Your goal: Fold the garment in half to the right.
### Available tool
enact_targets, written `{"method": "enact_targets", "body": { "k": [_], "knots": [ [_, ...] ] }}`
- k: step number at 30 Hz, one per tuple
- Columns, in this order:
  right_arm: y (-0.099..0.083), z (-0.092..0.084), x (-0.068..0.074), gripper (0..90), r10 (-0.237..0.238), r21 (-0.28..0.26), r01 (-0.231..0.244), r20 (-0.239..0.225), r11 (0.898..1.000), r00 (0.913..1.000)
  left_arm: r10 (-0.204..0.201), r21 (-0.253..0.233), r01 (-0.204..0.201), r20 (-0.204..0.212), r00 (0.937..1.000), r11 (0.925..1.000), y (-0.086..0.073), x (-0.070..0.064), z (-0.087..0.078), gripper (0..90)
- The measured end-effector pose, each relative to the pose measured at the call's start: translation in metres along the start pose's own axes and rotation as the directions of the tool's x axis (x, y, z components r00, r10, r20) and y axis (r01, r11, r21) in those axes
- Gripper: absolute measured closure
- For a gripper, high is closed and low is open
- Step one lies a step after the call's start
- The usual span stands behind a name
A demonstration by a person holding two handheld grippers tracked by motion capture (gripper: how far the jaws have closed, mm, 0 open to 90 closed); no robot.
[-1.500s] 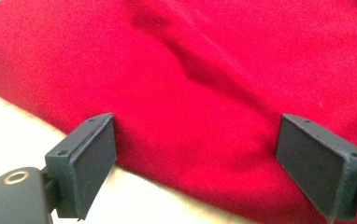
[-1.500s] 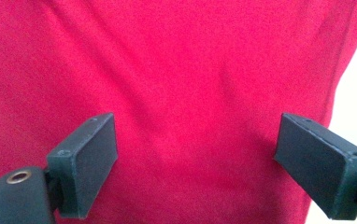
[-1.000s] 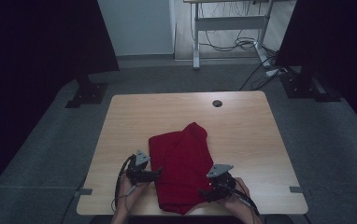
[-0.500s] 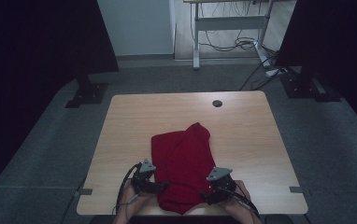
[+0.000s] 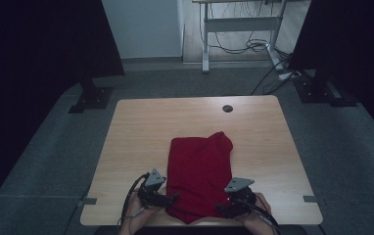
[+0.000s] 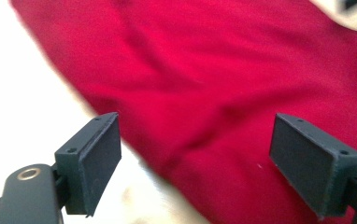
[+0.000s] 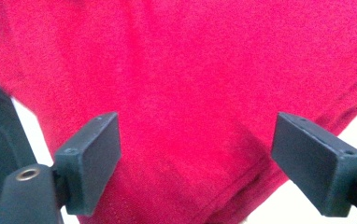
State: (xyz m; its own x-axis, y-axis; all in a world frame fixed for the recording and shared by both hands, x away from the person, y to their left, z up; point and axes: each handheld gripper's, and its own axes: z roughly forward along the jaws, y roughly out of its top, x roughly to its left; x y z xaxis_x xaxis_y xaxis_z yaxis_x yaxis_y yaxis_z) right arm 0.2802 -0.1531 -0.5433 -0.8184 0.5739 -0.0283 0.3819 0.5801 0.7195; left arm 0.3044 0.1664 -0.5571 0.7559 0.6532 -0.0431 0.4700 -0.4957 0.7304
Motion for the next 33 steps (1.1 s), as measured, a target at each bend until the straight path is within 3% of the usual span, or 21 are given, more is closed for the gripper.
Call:
{"method": "enact_targets", "body": {
  "k": [1,6,9,11,12,14,16,18,19,22,23,24,25,29,30,33],
  "knots": [
    [-0.004,0.012,0.005,12.6,-0.051,0.04,0.052,-0.027,0.998,0.9983,0.002,-0.001,-0.002,-0.005,1.0,1.0,0.0,0.002,0.002,15.9],
    [-0.005,0.013,0.004,12.9,-0.04,0.026,0.041,-0.034,0.999,0.9986,-0.007,-0.022,0.006,-0.025,0.9997,0.9997,0.004,0.011,0.008,14.1],
    [-0.005,0.018,0.006,13.3,-0.03,0.019,0.03,0.007,0.999,0.9995,-0.024,-0.052,0.021,-0.041,0.9989,0.9984,0.004,0.017,0.006,14.2],
    [-0.005,0.018,0.005,13.3,-0.03,0.02,0.03,0.008,0.999,0.9995,-0.024,-0.052,0.021,-0.041,0.9989,0.9984,0.004,0.017,0.006,14.4],
    [-0.005,0.018,0.005,13.6,-0.03,0.02,0.03,0.008,0.999,0.9995,-0.036,-0.087,0.032,-0.05,0.9981,0.9957,0.004,0.021,-0.006,14.4],
    [-0.005,0.019,0.004,14.0,-0.025,0.019,0.025,0.011,1.0,0.9996,-0.044,-0.098,0.038,-0.058,0.9974,0.9944,0.002,0.024,-0.011,14.2],
    [-0.004,0.02,0.002,14.1,-0.021,0.017,0.021,0.015,1.0,0.9997,-0.081,-0.12,0.072,-0.069,0.9944,0.9902,-0.004,0.032,-0.02,13.5],
    [-0.003,0.02,0.0,14.1,-0.022,0.016,0.022,0.015,1.0,0.9997,-0.081,-0.12,0.072,-0.069,0.9944,0.9902,-0.004,0.032,-0.02,13.5],
    [-0.001,0.022,-0.004,14.5,-0.014,0.018,0.014,0.021,1.0,0.9997,-0.128,-0.095,0.117,-0.111,0.9856,0.9886,-0.017,0.047,-0.028,13.2],
    [0.0,0.023,-0.006,14.5,-0.013,0.016,0.013,0.023,1.0,0.9997,-0.128,-0.095,0.117,-0.111,0.9856,0.9886,-0.017,0.047,-0.028,13.2],
    [0.0,0.023,-0.006,14.5,-0.013,0.016,0.013,0.023,1.0,0.9997,-0.111,-0.035,0.106,-0.181,0.9772,0.9937,-0.023,0.055,-0.027,13.2],
    [0.0,0.023,-0.006,14.5,-0.013,0.016,0.013,0.023,1.0,0.9997,-0.111,-0.035,0.106,-0.181,0.9772,0.9937,-0.023,0.055,-0.027,13.0],
    [0.004,0.027,-0.015,14.5,-0.007,0.013,0.007,0.026,1.0,0.9996,-0.12,-0.033,0.116,-0.195,0.9735,0.9927,-0.026,0.059,-0.028,12.5],
    [0.004,0.028,-0.017,14.6,-0.009,0.011,0.008,0.026,1.0,0.9996,-0.12,-0.033,0.116,-0.195,0.9735,0.9927,-0.026,0.059,-0.028,12.4],
    [0.008,0.031,-0.025,14.8,-0.009,0.012,0.008,0.024,1.0,0.9997,-0.087,-0.039,0.08,-0.22,0.9717,0.996,-0.03,0.058,-0.027,11.0],
    [0.009,0.032,-0.027,14.9,-0.012,0.011,0.012,0.024,1.0,0.9996,-0.087,-0.04,0.081,-0.218,0.9721,0.996,-0.03,0.059,-0.027,10.8]
  ]
}}
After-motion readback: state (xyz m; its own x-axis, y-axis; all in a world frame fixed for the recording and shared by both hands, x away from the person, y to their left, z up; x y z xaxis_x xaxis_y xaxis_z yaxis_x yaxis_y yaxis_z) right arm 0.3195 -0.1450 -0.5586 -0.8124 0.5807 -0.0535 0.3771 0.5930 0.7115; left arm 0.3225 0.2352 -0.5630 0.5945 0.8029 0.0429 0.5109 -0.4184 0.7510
